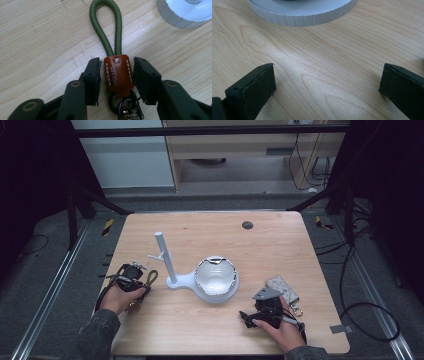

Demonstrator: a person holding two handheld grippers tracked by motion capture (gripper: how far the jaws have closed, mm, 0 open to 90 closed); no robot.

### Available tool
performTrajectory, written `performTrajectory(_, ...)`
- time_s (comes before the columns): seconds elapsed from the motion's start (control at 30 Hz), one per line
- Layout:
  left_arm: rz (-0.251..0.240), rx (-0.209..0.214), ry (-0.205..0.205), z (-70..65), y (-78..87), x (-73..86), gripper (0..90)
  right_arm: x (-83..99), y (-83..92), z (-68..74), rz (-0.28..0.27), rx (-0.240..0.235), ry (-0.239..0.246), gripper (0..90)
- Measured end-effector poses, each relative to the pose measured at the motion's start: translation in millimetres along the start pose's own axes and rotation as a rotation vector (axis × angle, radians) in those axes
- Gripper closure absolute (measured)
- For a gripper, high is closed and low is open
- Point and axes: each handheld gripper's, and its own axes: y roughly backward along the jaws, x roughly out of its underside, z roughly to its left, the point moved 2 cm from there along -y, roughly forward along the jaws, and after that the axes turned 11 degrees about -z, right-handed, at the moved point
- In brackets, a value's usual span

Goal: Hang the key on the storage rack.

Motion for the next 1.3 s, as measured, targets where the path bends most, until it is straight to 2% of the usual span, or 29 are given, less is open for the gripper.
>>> performTrajectory(0.1, 0.003, 0.001, -0.005, 0.0, 0.3, -0.5, 65.2, 0.0, 0.0, 0.0, 0.0, 0.0, 0.0, 0.2)
performTrajectory(0.23, -0.018, -0.006, -0.01, -0.9, 6.2, -0.6, 66.0, 0.2, 0.2, 0.2, 0.0, -0.001, 0.0, 0.2)
performTrajectory(0.3, -0.046, -0.008, 0.0, -1.5, 12.2, 0.5, 66.1, 0.2, 0.4, 0.2, 0.002, -0.001, 0.001, 0.2)
performTrajectory(0.6, -0.21, -0.012, -0.03, -10.4, 53.4, 9.9, 66.1, 0.1, 0.3, 0.3, 0.002, -0.001, -0.001, 0.2)
performTrajectory(0.63, -0.21, -0.012, -0.03, -10.4, 53.4, 9.9, 66.1, 0.1, 0.3, 0.3, 0.002, -0.001, -0.001, 0.2)
performTrajectory(0.67, -0.245, -0.016, -0.041, -14.0, 62.1, 12.5, 66.2, 0.0, 0.1, 0.2, 0.001, 0.0, -0.002, 0.2)
performTrajectory(0.73, -0.259, -0.015, -0.049, -15.6, 66.3, 13.8, 66.2, -0.2, -0.2, -0.1, 0.001, 0.003, 0.001, 0.2)
performTrajectory(0.77, -0.291, -0.011, -0.053, -19.2, 73.8, 16.6, 66.2, -1.1, -1.6, -0.6, 0.002, 0.005, 0.0, 0.2)
performTrajectory(0.83, -0.32, -0.012, -0.055, -23.0, 81.0, 18.9, 66.2, -2.1, -3.1, -0.8, 0.002, 0.006, -0.01, 0.2)
performTrajectory(0.93, -0.343, -0.016, -0.064, -25.9, 87.5, 20.3, 66.2, -3.5, -5.4, -2.7, 0.0, 0.009, -0.006, 0.2)
performTrajectory(1.17, -0.428, -0.014, -0.049, -30.9, 103.9, 21.4, 66.2, -8.2, -12.2, -6.7, 0.002, 0.024, -0.016, 0.5)
performTrajectory(1.2, -0.428, -0.014, -0.049, -30.9, 103.9, 21.4, 66.2, -8.2, -12.2, -6.7, 0.002, 0.024, -0.016, 0.5)
performTrajectory(1.3, -0.46, -0.004, -0.053, -36.8, 109.7, 20.8, 66.2, -8.2, -12.4, -6.6, 0.001, 0.025, -0.018, 0.5)
